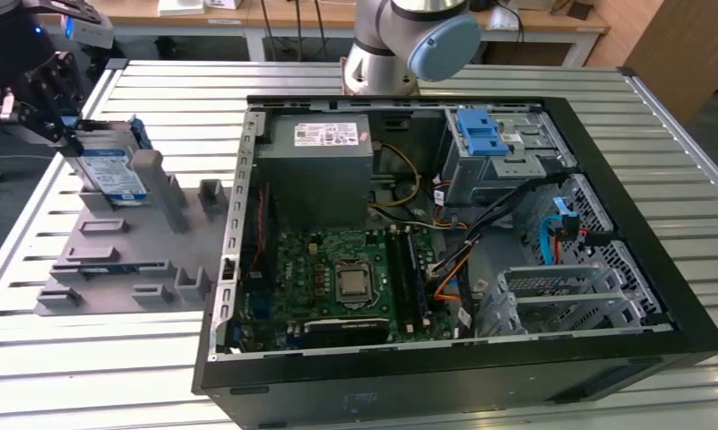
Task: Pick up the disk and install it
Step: 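Pick up the disk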
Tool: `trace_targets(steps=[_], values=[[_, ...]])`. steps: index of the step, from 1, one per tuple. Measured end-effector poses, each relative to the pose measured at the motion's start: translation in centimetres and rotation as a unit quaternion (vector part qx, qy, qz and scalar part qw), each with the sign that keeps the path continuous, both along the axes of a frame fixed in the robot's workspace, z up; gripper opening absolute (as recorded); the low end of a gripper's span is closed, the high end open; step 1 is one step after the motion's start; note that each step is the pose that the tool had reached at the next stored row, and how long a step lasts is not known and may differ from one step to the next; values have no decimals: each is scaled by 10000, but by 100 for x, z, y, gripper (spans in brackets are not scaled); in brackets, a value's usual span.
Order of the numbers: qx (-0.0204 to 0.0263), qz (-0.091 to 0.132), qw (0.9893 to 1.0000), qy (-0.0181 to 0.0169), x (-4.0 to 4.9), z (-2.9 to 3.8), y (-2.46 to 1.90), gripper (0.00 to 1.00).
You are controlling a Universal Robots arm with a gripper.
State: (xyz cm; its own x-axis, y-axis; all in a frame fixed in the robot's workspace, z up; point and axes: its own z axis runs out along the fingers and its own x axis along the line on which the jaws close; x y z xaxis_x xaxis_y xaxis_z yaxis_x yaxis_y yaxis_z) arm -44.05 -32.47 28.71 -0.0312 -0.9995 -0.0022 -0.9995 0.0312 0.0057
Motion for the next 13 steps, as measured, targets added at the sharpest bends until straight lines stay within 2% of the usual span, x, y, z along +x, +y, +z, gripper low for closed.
trace_targets(steps=[8, 9, 10, 13], values=[[0, 30, 10000, 0, 0, 0, 0, 37], [0, 31, 10000, 0, 0, 0, 0, 38], [0, 31, 10000, 0, 0, 0, 0, 44], [0, 32, 10000, 0, 0, 0, 0, 44]])
